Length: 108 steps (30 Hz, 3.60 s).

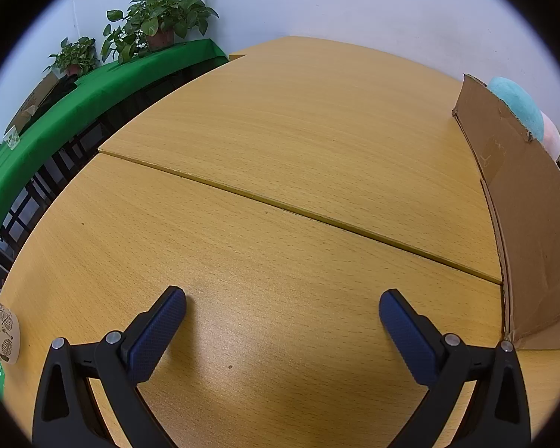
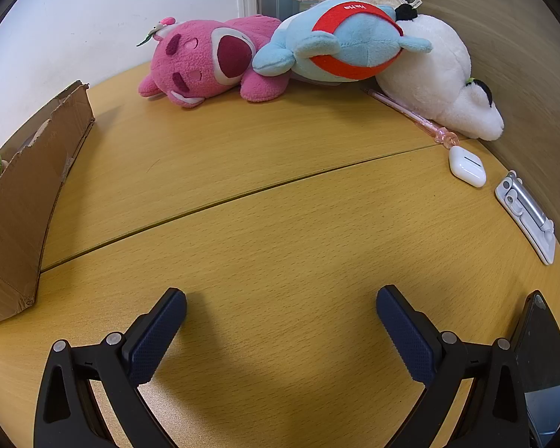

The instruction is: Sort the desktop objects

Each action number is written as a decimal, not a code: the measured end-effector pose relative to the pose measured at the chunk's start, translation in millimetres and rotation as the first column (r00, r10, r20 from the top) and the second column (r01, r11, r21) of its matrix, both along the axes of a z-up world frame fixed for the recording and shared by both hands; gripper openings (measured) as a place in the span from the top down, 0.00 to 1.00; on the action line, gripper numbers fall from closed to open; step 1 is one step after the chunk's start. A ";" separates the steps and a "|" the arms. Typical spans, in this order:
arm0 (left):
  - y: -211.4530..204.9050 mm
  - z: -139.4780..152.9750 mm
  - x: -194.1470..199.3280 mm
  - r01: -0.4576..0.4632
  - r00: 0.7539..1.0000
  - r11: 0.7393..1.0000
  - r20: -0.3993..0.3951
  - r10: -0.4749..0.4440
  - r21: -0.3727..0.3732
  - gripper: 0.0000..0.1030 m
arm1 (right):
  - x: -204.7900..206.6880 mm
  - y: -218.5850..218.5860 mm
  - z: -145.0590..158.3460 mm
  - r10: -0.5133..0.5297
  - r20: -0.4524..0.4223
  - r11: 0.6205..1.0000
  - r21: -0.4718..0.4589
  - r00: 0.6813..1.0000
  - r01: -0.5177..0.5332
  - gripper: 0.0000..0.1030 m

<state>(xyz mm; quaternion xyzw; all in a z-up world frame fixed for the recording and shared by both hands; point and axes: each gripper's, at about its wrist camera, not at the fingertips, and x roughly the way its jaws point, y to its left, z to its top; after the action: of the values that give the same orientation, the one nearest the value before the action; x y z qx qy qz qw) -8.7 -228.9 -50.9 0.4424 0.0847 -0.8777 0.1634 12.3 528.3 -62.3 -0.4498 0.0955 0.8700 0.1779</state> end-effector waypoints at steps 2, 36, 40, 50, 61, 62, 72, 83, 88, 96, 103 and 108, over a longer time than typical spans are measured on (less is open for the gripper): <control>0.3 -0.1 -0.1 -0.001 1.000 1.000 0.000 0.001 0.000 0.00 | 1.0 -0.1 -0.1 0.000 -0.001 1.000 0.000 1.000 0.000 0.00; 2.4 0.7 -2.3 -0.004 1.000 1.000 0.002 0.004 0.000 0.00 | 16.8 0.5 6.4 0.000 -0.003 1.000 0.006 1.000 0.000 0.00; 2.6 0.9 -1.9 -0.004 1.000 1.000 0.002 0.004 0.000 0.00 | 17.1 0.7 6.6 0.000 -0.004 1.000 0.006 1.000 0.000 0.00; 2.6 1.1 -2.4 -0.008 1.000 1.000 0.005 0.008 0.000 0.00 | 19.0 1.1 7.6 0.000 -0.005 1.000 0.007 1.000 0.001 0.00; 2.8 0.7 -2.8 -0.008 1.000 1.000 0.003 0.008 0.001 0.00 | 22.9 1.0 7.7 -0.001 -0.006 1.000 0.007 1.000 0.001 0.00; 2.9 0.8 -2.8 -0.008 1.000 1.000 0.004 0.008 0.000 0.00 | 23.0 1.2 8.0 -0.001 -0.005 1.000 0.007 1.000 0.001 0.00; 2.9 1.0 -3.0 -0.009 1.000 1.000 0.003 0.009 0.001 0.00 | 23.5 1.1 8.2 0.000 -0.006 1.000 0.008 1.000 0.001 0.00; 3.1 1.1 -3.1 -0.009 1.000 1.000 0.003 0.009 0.001 0.00 | 25.5 -0.8 9.5 0.000 -0.006 1.000 0.008 1.000 0.000 0.00; 3.1 1.2 -3.2 -0.009 1.000 1.000 0.004 0.009 0.001 0.00 | 25.7 -0.7 9.6 0.000 -0.006 1.000 0.008 1.000 0.000 0.00; 3.2 1.3 -3.3 -0.010 1.000 1.000 0.004 0.010 0.001 0.00 | 25.7 -0.7 9.6 0.000 -0.006 1.000 0.008 1.000 0.000 0.00; 3.3 1.3 -3.4 -0.010 1.000 1.000 0.004 0.010 0.001 0.00 | 25.8 -0.7 9.8 0.000 -0.005 1.000 0.008 1.000 0.000 0.00; 3.3 1.3 -3.5 -0.010 1.000 1.000 0.004 0.010 0.001 0.00 | 26.3 -0.8 10.3 0.000 -0.006 1.000 0.008 1.000 0.000 0.00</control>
<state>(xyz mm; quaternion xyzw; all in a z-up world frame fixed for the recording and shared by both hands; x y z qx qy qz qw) -12.2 -225.6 -49.6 0.4436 0.0869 -0.8760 0.1679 38.6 527.4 -52.1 -0.4467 0.0923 0.8717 0.1793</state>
